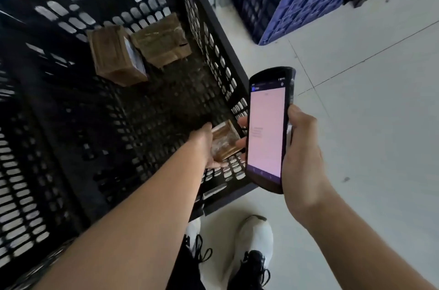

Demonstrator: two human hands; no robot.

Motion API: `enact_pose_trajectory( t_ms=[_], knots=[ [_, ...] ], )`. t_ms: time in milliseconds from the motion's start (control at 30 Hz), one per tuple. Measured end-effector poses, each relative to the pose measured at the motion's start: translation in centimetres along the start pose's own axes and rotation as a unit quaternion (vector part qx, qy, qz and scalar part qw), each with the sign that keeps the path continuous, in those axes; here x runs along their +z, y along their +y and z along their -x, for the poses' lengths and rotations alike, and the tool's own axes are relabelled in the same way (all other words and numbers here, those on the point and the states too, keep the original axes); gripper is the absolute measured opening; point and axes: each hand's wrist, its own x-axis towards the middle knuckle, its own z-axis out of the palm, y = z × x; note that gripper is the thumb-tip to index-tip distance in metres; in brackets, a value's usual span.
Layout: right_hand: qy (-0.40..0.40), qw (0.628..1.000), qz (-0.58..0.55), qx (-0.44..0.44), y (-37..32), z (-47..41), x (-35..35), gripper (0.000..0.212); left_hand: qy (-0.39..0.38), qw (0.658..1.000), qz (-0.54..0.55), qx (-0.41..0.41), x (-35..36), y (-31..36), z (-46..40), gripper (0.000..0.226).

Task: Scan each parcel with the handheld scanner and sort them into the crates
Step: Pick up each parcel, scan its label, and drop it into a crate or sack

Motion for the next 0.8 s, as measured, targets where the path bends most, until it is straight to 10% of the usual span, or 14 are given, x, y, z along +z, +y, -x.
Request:
enact_pose_trajectory(
  t_ms=[800],
  knots=[
    [-0.019, 0.999, 0.018, 0.040, -17.3, 19.6, 8.5, 0.068, -0.074, 0.953, 0.064, 0.285, -15.0, -0.4, 32.2, 0.032]
  ],
)
